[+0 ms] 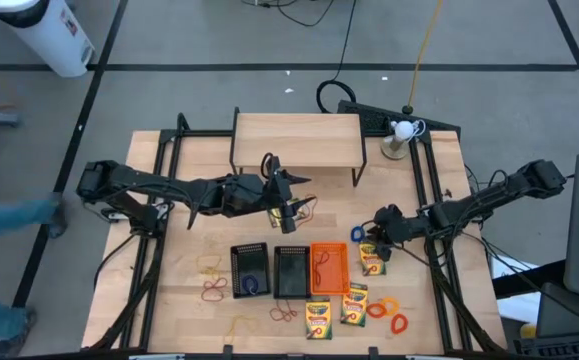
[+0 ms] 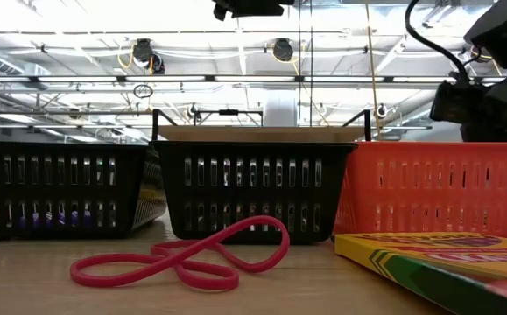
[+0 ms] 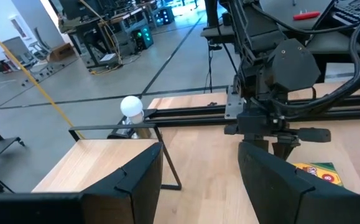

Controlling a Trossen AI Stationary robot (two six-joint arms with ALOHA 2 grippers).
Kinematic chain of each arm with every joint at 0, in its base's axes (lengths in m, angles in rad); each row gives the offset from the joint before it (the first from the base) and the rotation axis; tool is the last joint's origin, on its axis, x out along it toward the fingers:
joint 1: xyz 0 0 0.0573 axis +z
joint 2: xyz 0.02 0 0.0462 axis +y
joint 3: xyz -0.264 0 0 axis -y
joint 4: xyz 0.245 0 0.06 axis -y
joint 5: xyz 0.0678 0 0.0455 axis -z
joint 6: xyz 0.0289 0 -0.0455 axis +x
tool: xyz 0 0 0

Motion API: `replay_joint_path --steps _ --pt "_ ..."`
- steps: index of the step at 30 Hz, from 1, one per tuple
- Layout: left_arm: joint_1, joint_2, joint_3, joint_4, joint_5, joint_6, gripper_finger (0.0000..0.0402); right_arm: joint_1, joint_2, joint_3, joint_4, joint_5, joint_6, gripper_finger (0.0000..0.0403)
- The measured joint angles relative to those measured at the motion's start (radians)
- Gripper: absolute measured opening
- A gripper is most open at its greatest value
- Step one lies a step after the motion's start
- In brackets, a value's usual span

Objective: Pick & Place Office Desk Supplies
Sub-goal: Put the blue spring keychain into the left black bin

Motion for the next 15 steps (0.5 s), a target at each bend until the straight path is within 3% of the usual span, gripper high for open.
replay_joint_path --steps 7,15 --pt "-0.001 0.000 0.000 -0.002 0.001 0.000 0.0212 -0.004 0.002 0.000 -0.005 0.073 -0.004 0.0089" --pt "-0.001 0.000 0.000 -0.004 0.003 0.000 0.0212 -0.026 0.042 -0.008 -0.003 0.074 -0.021 0.0089"
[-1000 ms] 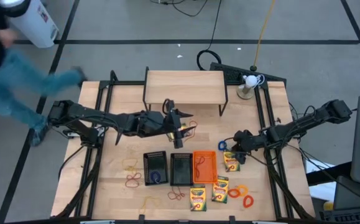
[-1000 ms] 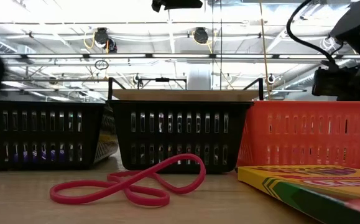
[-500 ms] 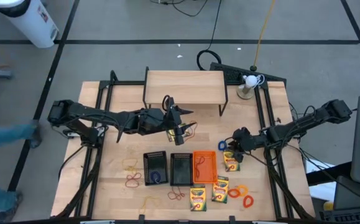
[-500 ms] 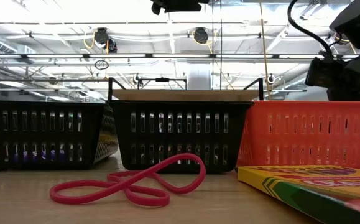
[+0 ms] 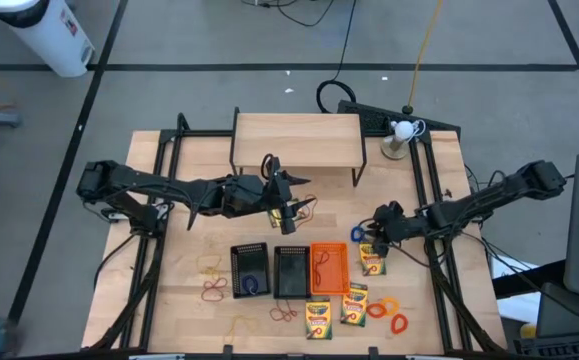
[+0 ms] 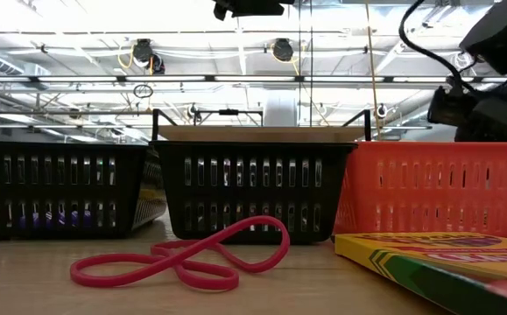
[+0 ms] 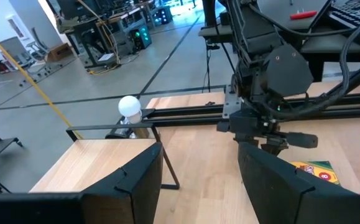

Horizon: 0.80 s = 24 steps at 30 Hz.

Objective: Pick & Place Office Desk Supplies
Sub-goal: Put the blue spring keychain into the left black bin

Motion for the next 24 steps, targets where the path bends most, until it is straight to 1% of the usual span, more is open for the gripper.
replay_joint_path --steps 4,9,15,19,24 --pt "0.000 0.000 0.000 0.000 0.000 0.000 0.0212 -0.025 0.044 -0.008 0.016 0.000 -0.007 0.0089" --pt "0.000 0.000 0.000 0.000 0.000 0.000 0.0212 -0.048 0.083 -0.008 0.108 -0.004 -0.073 0.0089" --pt "0.000 0.000 0.000 0.000 0.000 0.000 0.0212 -0.048 0.097 -0.008 0.173 -0.057 -0.088 0.0089" --pt "0.000 0.000 0.000 -0.001 0.000 0.000 0.0212 -0.048 0.102 -0.008 0.171 -0.057 -0.088 0.0089" --pt "0.000 0.000 0.000 -0.001 0.000 -0.001 0.0212 -0.053 0.142 -0.008 0.179 -0.051 -0.089 0.0089"
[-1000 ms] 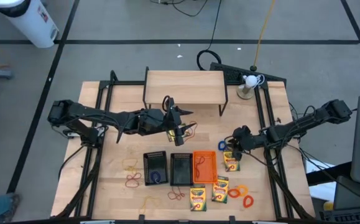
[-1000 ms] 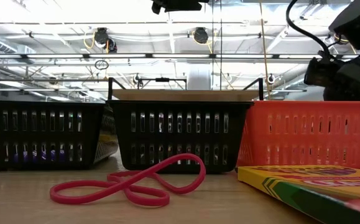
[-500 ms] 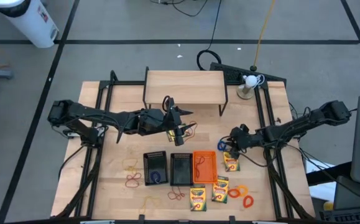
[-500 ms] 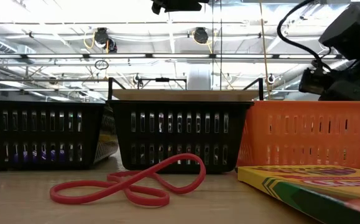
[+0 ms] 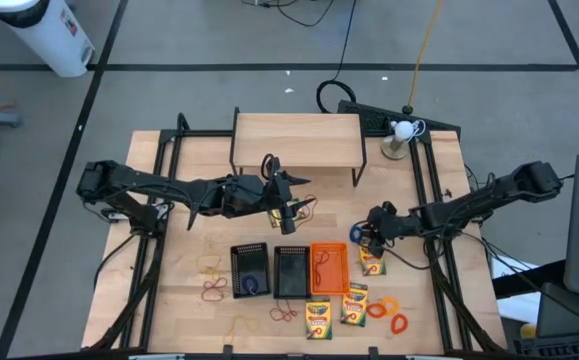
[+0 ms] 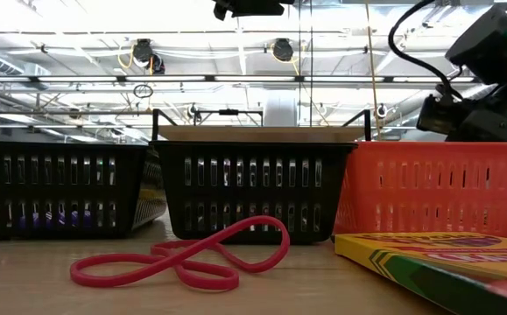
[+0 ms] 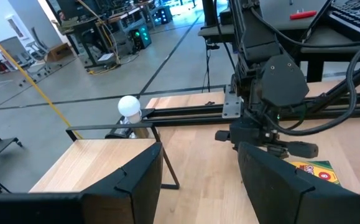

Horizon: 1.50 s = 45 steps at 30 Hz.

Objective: Pick & Place Office Desk Supplies
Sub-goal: Put the blue spring keychain into the left black bin

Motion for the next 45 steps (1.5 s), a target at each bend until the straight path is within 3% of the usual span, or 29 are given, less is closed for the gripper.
replay_joint_path --steps 14,20,26,34,45 --pt "0.000 0.000 0.000 0.000 0.000 -0.002 0.0212 -0.052 0.103 0.000 0.119 -0.004 -0.048 0.0084" --pt "0.000 0.000 0.000 0.000 0.000 -0.002 0.0212 -0.053 0.120 0.000 0.125 -0.001 -0.060 0.0014" --pt "0.000 0.000 0.000 0.000 0.000 -0.002 0.0212 -0.053 0.093 -0.001 0.123 0.024 -0.086 0.0003" --pt "0.000 0.000 0.000 0.000 0.000 -0.003 0.0212 -0.038 -0.035 -0.002 0.228 -0.003 -0.156 0.0001" --pt "0.000 0.000 0.000 0.001 -0.001 -0.019 0.0212 -0.029 -0.351 -0.002 0.259 -0.059 -0.254 0.0001"
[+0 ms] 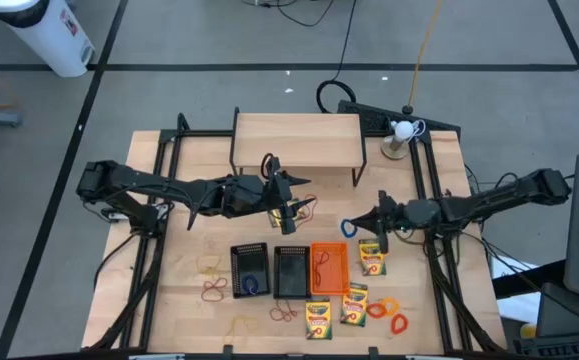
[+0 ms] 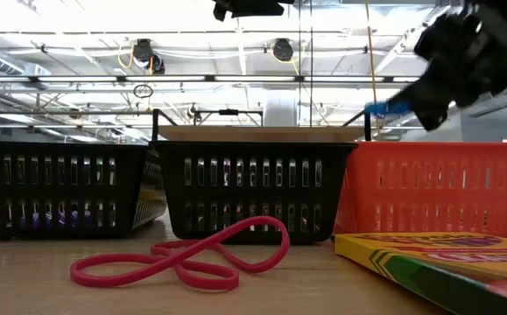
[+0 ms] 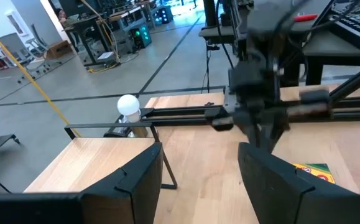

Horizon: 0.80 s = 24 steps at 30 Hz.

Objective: Pick & Place Office Desk Supplies
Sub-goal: Put the blue spring keychain into the left black bin

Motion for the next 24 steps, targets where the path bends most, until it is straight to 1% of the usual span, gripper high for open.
replay_joint_path --steps 2,5,8,11,15,20,24 --pt "0.000 0.000 0.000 0.000 0.000 0.001 0.0212 0.001 -0.050 0.000 0.019 -0.010 -0.008 0.0001" --pt "0.000 0.000 0.000 0.002 0.000 0.001 0.0212 0.000 -0.098 0.000 0.084 -0.065 -0.039 0.0000" --pt "0.000 0.000 0.000 0.029 0.000 0.011 0.0212 0.000 -0.112 0.001 0.179 -0.126 -0.082 0.0000" --pt "0.000 0.000 0.000 0.047 0.002 0.019 0.0212 0.000 -0.111 0.009 0.234 -0.153 -0.125 0.0000" --pt "0.000 0.000 0.000 0.060 0.007 -0.018 0.0212 0.000 -0.087 0.051 0.232 -0.156 -0.163 0.0000" --pt "-0.001 0.000 0.000 0.065 0.007 -0.087 0.0212 0.000 -0.024 0.121 0.235 -0.156 -0.226 0.0000" --pt "-0.001 0.000 0.000 0.094 0.008 -0.089 0.0212 0.011 0.045 0.160 0.236 -0.156 -0.246 0.0000"
